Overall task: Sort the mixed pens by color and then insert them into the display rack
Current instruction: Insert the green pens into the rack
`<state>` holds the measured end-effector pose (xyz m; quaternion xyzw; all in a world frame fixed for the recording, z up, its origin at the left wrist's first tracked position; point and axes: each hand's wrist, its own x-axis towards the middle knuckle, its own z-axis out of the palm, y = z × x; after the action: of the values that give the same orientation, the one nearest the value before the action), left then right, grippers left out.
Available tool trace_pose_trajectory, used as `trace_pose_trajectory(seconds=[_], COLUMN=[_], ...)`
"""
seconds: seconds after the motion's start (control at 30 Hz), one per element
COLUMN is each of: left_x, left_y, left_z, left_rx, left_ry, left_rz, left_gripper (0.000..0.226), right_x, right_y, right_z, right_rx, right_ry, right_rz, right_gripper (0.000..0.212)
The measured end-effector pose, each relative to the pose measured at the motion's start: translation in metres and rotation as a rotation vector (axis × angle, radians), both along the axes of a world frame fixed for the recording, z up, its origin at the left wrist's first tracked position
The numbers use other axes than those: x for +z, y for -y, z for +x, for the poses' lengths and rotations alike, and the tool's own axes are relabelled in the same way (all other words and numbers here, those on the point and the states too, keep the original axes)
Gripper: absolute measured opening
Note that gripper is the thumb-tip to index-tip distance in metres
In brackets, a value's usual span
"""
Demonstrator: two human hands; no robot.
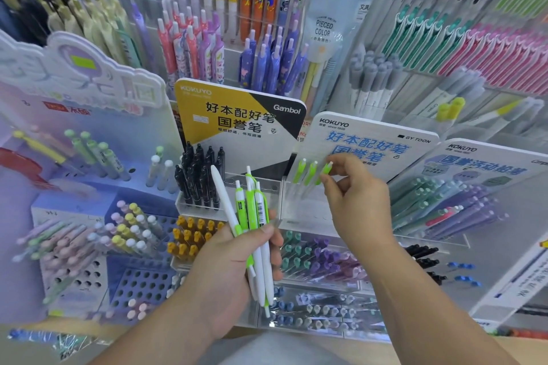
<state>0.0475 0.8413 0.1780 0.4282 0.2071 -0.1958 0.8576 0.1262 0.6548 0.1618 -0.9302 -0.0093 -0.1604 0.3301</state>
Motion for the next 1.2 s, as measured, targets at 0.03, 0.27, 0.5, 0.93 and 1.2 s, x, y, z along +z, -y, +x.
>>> trace_pose_trajectory(seconds=[0.03,0.27,0.5,0.93,1.2], left_x=[0.000,0.001,0.002,0.002,0.003], left_y=[0.001,0.002,0.000,0.017,0.010], left_z=[0.000,0.000,0.000,0.004,0.000], left_rx=[0.000,-0.012,-0.087,-0.244,-0.254], left_ry=[0.002,0.019,0.018,0.046,0.031], left_rz=[0.003,0.008,0.002,0.184,0.143], left_gripper=[0.033,0.036,0.038,0.032,0.041], right_x=[-0.001,-0.008,0.007,0.017,0.017], right_y=[-0.001,-0.004,-0.010,-0.009,0.003], right_z=[-0.001,-0.001,-0.030,-0.060,-0.058], right_rx=[0.011,0.013,-0.009,0.104,0.271], right_ry=[0.008,0.035,-0.121,-0.468,-0.568], right_rz=[-0.023,-0.027,0.269,0.953,1.135], right_gripper=[0.022,0.027,0.022,0.012,0.020])
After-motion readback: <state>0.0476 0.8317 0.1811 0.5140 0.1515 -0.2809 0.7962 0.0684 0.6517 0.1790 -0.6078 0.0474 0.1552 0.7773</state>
